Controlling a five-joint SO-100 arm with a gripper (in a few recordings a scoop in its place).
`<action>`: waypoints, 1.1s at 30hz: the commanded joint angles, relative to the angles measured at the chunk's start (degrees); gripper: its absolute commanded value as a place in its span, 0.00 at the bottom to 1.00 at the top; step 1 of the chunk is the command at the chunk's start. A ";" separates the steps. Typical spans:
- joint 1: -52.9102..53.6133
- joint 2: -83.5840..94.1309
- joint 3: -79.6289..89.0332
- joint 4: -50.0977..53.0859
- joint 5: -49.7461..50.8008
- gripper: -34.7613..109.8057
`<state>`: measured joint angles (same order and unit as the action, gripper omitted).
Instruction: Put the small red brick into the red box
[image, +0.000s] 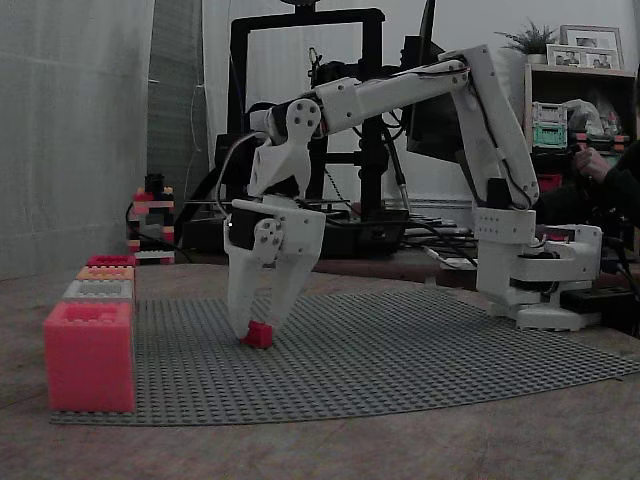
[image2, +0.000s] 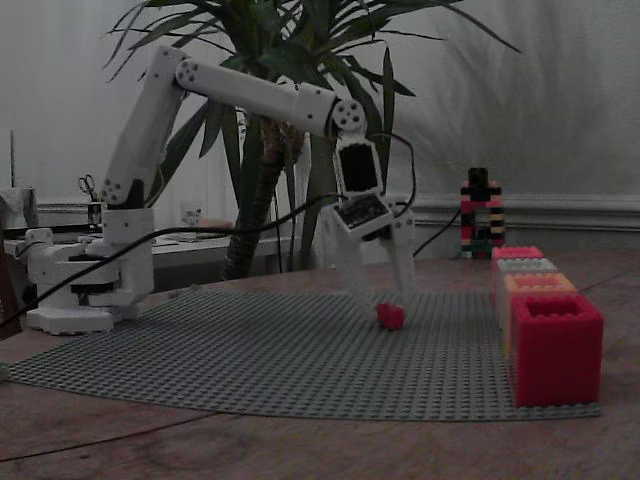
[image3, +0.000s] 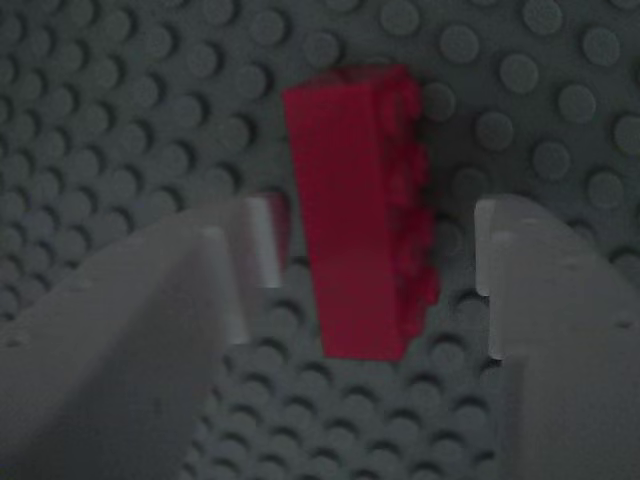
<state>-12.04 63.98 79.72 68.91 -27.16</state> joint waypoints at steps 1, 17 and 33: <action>-1.49 1.14 -4.48 0.18 0.18 0.29; 10.46 10.81 -23.03 5.01 20.04 0.24; 27.69 -7.73 -48.52 0.35 26.81 0.24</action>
<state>13.45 56.87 39.46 70.84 -0.18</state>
